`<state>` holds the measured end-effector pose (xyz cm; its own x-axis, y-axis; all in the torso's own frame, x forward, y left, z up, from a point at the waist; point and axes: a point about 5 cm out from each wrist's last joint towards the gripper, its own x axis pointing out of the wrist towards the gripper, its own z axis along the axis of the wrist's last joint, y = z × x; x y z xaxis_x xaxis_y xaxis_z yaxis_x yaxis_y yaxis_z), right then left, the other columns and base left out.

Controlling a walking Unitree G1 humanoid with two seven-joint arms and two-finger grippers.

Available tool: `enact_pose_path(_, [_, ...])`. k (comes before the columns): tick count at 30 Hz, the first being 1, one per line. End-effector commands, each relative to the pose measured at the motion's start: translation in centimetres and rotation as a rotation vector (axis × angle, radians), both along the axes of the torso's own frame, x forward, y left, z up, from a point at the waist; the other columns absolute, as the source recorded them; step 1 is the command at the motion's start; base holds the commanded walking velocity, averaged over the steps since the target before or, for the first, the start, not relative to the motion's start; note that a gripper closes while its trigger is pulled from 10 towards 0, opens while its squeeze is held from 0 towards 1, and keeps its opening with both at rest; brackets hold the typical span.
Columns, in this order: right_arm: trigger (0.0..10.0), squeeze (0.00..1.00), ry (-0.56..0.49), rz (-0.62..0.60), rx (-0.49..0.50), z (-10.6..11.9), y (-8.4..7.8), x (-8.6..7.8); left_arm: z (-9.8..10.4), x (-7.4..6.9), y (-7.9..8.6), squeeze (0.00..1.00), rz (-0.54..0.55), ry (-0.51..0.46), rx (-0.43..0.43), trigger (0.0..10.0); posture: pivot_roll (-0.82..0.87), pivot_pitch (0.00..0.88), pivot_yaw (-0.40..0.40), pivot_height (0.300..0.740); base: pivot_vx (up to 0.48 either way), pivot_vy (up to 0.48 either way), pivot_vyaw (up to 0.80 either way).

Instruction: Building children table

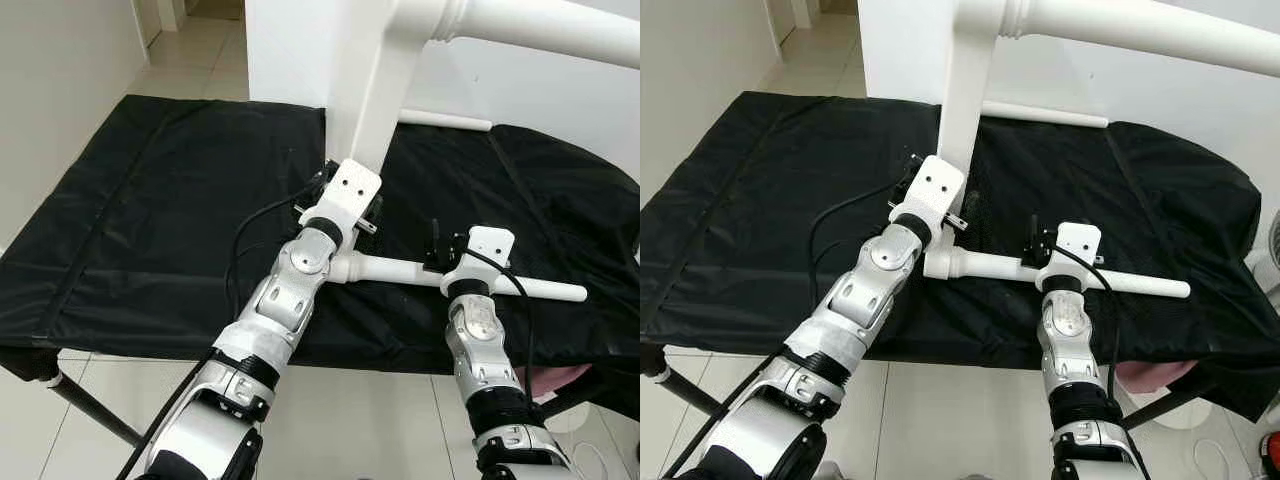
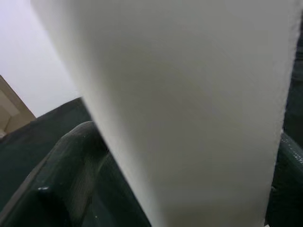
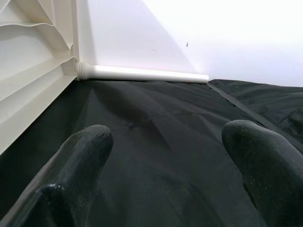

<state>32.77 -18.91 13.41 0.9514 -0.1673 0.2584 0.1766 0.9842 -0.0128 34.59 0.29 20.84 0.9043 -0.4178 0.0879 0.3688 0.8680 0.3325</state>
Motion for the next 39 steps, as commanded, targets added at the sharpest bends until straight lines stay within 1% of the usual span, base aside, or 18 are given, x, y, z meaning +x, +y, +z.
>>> enact_pose_path(1, [10.0,0.00,0.010,-0.008,-0.006,-0.1,-0.2,0.0,3.3,-1.2,-3.0,0.00,0.346,-0.091,-0.245,10.0,-0.05,0.000,-0.033,0.740,0.000,0.000,0.00])
enact_pose_path(3, [10.0,0.00,0.010,-0.008,-0.006,-0.1,-0.2,0.0,3.4,-1.2,-3.0,0.00,0.357,-0.100,-0.240,10.0,-0.04,0.000,-0.037,0.740,0.000,0.000,0.00])
enact_pose_path(5, [10.0,0.00,0.011,-0.007,-0.007,-0.1,-0.2,0.0,3.3,-1.2,-3.1,0.00,0.397,-0.090,-0.233,10.0,-0.04,0.000,-0.037,0.740,0.000,0.000,0.00])
enact_pose_path(9, [10.0,0.00,0.011,-0.007,-0.007,-0.1,-0.1,0.0,3.2,-1.2,-3.1,0.00,0.423,-0.088,-0.234,10.0,-0.04,0.000,-0.036,0.740,0.000,0.000,0.00])
enact_pose_path(12, [10.0,0.00,0.011,-0.008,-0.006,-0.1,-0.1,0.0,3.0,-0.9,-3.0,0.00,0.453,-0.064,-0.244,10.0,-0.04,0.000,-0.036,0.740,0.000,0.000,0.00])
enact_pose_path(14, [10.0,0.00,0.011,-0.010,-0.005,-0.1,-0.1,0.0,3.1,-0.5,-2.6,0.00,0.492,-0.028,-0.271,10.0,-0.04,0.000,-0.034,0.740,0.000,0.000,0.00])
enact_pose_path(17, [10.0,0.00,0.011,-0.011,-0.004,-0.1,-0.1,0.0,3.2,-0.3,-2.3,0.00,0.515,-0.010,-0.293,10.0,-0.04,0.000,-0.034,0.740,0.000,0.000,0.00])
enact_pose_path(19, [10.0,0.00,0.010,-0.014,-0.003,-0.1,-0.2,0.0,3.4,0.2,-1.6,0.00,0.571,0.029,-0.335,10.0,-0.05,0.000,-0.030,0.740,0.000,0.000,0.00])
enact_pose_path(21, [10.0,0.00,0.011,-0.016,-0.003,-0.1,-0.2,0.0,3.4,0.3,-1.4,0.00,0.591,0.042,-0.345,10.0,-0.05,0.000,-0.030,0.740,0.000,0.000,0.00])
enact_pose_path(25, [10.0,0.00,0.011,-0.018,-0.002,-0.1,-0.2,0.0,3.3,0.4,-1.2,0.00,0.608,0.058,-0.351,10.0,-0.05,0.000,-0.030,0.740,0.000,0.000,0.00])
enact_pose_path(29, [10.0,0.00,0.012,-0.020,0.000,-0.2,-0.2,0.0,2.8,0.3,-1.0,0.00,0.638,0.110,-0.371,10.0,-0.04,0.000,-0.029,0.740,0.000,0.000,0.00])
enact_pose_path(33, [10.0,0.00,0.012,-0.020,0.001,-0.2,-0.2,0.0,2.8,0.3,-1.1,0.00,0.643,0.119,-0.375,10.0,-0.04,0.000,-0.029,0.740,0.000,0.000,0.00])
enact_pose_path(34, [10.0,0.00,0.012,-0.020,0.001,-0.2,-0.2,0.0,2.8,0.3,-1.1,0.00,0.643,0.122,-0.373,9.4,-0.04,0.000,-0.029,0.740,0.000,0.000,0.00])
enact_pose_path(35, [10.0,0.00,0.012,-0.020,0.001,-0.2,-0.2,0.0,2.8,0.3,-1.1,0.00,0.643,0.122,-0.373,9.4,-0.04,0.000,-0.029,0.740,0.000,0.000,0.00])
enact_pose_path(36, [10.0,0.00,0.013,-0.020,0.001,-0.2,-0.2,0.0,2.8,0.3,-1.2,0.00,0.642,0.126,-0.375,7.8,-0.04,0.000,-0.029,0.740,0.000,0.000,0.00])
enact_pose_path(37, [10.0,0.00,0.013,-0.020,0.001,-0.2,-0.2,0.0,2.8,0.3,-1.2,0.00,0.642,0.126,-0.375,7.8,-0.04,0.000,-0.029,0.740,0.000,0.000,0.00])
enact_pose_path(38, [10.0,0.00,0.013,-0.020,0.001,-0.2,-0.2,0.0,2.8,0.3,-1.3,0.00,0.641,0.133,-0.377,0.0,-0.04,0.000,-0.028,0.740,0.000,0.000,0.00])
enact_pose_path(39, [10.0,0.00,0.013,-0.020,0.001,-0.2,-0.2,0.0,2.8,0.3,-1.3,0.00,0.641,0.133,-0.377,0.0,-0.04,0.000,-0.028,0.740,0.000,0.000,0.00])
